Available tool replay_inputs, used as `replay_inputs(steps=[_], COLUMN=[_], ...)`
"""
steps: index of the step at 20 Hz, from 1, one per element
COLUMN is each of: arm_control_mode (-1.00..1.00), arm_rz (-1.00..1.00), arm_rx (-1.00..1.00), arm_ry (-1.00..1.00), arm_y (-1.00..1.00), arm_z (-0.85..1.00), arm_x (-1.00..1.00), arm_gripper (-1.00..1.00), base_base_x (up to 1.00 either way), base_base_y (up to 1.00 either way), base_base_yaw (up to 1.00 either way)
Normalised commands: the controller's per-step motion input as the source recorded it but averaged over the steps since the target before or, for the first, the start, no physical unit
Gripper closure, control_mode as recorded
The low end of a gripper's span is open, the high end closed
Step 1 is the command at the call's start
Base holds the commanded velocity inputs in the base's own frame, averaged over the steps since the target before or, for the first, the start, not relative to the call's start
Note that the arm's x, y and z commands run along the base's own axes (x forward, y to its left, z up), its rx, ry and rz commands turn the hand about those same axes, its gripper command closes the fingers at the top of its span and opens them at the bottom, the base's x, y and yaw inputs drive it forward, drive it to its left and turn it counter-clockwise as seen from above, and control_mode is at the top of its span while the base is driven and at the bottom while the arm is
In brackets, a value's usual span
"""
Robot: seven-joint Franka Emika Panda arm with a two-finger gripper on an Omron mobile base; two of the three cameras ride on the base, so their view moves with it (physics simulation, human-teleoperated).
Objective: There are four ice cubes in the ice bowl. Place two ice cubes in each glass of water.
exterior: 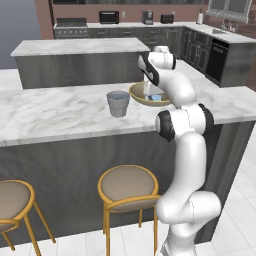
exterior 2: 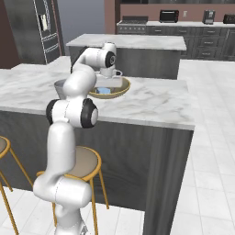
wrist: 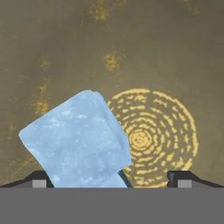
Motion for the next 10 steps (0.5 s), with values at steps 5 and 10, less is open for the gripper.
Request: replay_inputs(steps=[5, 10], arm_control_mode=[-1.00, -1.00], arm_rz=[-0.14, -0.15], arm_rx=[0.00, 0.00], arm_ry=[0.00, 0.00], arm_y=[-0.08, -0.02], arm_z=[-0.11, -0.18], arm_x=[-0.30, -0.17], arm_gripper=[-1.00, -1.00], base_base_x=[0.00, 0.00], base_base_y=[0.00, 0.00], base_base_yaw=[0.00, 0.00])
